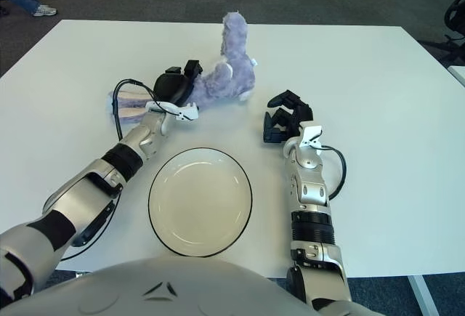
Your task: Put the doll into the plate.
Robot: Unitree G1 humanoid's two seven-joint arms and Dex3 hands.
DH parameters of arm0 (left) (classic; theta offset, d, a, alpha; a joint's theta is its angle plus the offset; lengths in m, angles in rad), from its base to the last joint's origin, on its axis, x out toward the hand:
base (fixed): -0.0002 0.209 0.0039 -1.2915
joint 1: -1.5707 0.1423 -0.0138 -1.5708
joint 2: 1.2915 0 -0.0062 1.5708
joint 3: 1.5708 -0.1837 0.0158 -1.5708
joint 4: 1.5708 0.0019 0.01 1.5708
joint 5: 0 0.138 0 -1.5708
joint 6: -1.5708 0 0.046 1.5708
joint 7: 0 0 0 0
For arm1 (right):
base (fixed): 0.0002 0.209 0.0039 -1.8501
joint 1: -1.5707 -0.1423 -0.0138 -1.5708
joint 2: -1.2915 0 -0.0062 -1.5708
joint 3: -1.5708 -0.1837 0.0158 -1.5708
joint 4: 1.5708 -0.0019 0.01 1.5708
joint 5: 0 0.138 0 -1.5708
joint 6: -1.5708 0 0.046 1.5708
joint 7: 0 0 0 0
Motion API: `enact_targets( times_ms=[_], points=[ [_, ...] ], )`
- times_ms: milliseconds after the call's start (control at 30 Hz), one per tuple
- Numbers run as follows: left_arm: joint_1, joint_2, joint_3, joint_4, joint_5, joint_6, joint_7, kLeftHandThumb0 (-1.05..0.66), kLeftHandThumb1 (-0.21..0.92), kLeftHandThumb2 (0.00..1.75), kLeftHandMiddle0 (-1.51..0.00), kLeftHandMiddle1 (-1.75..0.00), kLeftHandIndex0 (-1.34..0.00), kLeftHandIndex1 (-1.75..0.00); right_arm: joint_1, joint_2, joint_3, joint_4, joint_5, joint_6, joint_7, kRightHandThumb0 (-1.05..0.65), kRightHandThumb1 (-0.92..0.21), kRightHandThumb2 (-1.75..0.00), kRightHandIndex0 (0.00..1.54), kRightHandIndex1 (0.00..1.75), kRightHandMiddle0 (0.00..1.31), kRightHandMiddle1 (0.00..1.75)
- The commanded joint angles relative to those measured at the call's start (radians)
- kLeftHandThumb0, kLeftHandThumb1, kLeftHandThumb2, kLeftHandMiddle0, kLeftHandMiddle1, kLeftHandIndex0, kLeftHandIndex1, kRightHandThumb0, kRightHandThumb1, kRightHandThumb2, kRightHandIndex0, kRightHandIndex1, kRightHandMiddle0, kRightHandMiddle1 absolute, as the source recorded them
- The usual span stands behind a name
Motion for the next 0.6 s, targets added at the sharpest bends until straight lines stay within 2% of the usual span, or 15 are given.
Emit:
enact_targets(
  times_ms=[0, 233, 333, 400, 567],
  points=[
    [0.051, 0.025, 0.006, 0.005, -0.01, 0.018, -0.041, 0.0, 0.04, 1.64, -0.7, -1.74, -0.7, -1.75, 0.015, -0.006, 0.002, 0.011, -0.008, 0.024, 0.001, -0.02, 0.05, -1.64, 0.9, 1.75, 0.79, 1.47],
    [0.076, 0.05, 0.032, -0.09, -0.012, 0.038, -0.042, 0.0, 0.12, 1.55, -0.64, -1.73, -0.64, -1.75, 0.012, -0.005, 0.001, 0.022, -0.004, 0.014, 0.007, -0.02, 0.05, -1.64, 0.9, 1.75, 0.79, 1.47],
    [0.094, 0.069, 0.044, -0.153, -0.005, 0.054, -0.063, 0.0, 0.02, 1.54, -0.9, -1.39, -0.7, -1.75, 0.011, -0.006, 0.002, 0.025, -0.006, 0.012, 0.007, -0.02, 0.05, -1.64, 0.9, 1.75, 0.8, 1.46],
    [0.107, 0.085, 0.053, -0.201, -0.002, 0.065, -0.083, 0.0, -0.01, 1.55, -0.96, -1.33, -0.71, -1.75, 0.009, -0.006, 0.003, 0.028, -0.007, 0.012, 0.006, -0.02, 0.05, -1.65, 0.9, 1.75, 0.8, 1.46],
    [0.149, 0.124, 0.076, -0.341, 0.011, 0.093, -0.131, 0.0, -0.03, 1.6, -0.97, -1.42, -0.68, -1.75, 0.009, -0.007, 0.004, 0.028, -0.008, 0.016, 0.007, -0.02, 0.05, -1.65, 0.9, 1.75, 0.79, 1.47]
  ],
)
